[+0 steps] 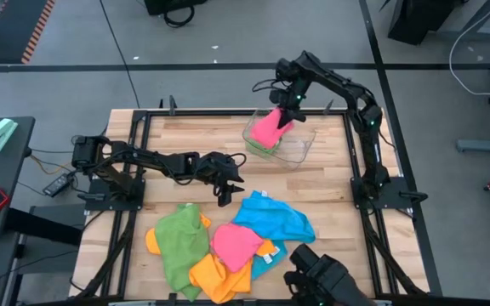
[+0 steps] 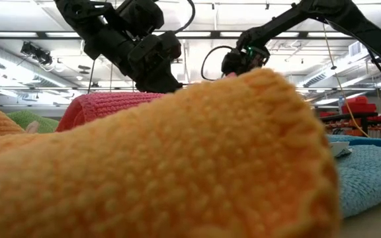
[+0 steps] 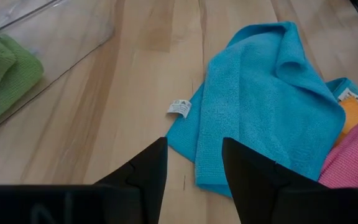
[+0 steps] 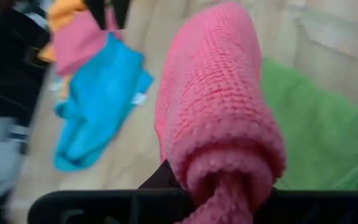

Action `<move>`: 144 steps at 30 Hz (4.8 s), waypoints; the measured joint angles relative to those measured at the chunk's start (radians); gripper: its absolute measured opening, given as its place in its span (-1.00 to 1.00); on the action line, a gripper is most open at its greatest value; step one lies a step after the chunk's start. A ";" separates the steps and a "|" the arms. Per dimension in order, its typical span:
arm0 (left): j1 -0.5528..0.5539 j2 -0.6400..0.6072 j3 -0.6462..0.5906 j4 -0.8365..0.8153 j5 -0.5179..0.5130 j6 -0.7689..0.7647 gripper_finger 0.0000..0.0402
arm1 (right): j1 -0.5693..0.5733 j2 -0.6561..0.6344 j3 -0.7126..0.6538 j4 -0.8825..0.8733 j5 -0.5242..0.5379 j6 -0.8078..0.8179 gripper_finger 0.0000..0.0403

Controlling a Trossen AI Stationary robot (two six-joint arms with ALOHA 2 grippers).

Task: Fold microfiber towels
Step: Stack the top pink towel on top of the green towel, then fold the top blue towel

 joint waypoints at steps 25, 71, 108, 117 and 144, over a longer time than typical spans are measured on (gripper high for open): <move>0.001 0.001 0.000 -0.021 -0.030 -0.053 -0.19 | 0.200 0.006 -0.011 0.044 0.047 0.129 -0.91; 0.001 0.001 0.000 -0.021 -0.029 -0.033 -0.19 | 0.182 0.019 -0.257 0.563 0.565 0.471 -0.86; 0.001 0.001 0.000 -0.035 -0.029 -0.035 -0.19 | 0.226 -0.195 -0.335 0.778 0.655 0.609 0.29; -0.012 0.001 -0.001 -0.052 -0.029 -0.054 -0.19 | 0.265 -0.299 -0.756 1.428 0.690 0.706 0.29; -0.014 0.001 -0.001 -0.060 -0.029 -0.051 -0.19 | 0.278 -0.370 -0.803 1.421 0.723 0.795 0.28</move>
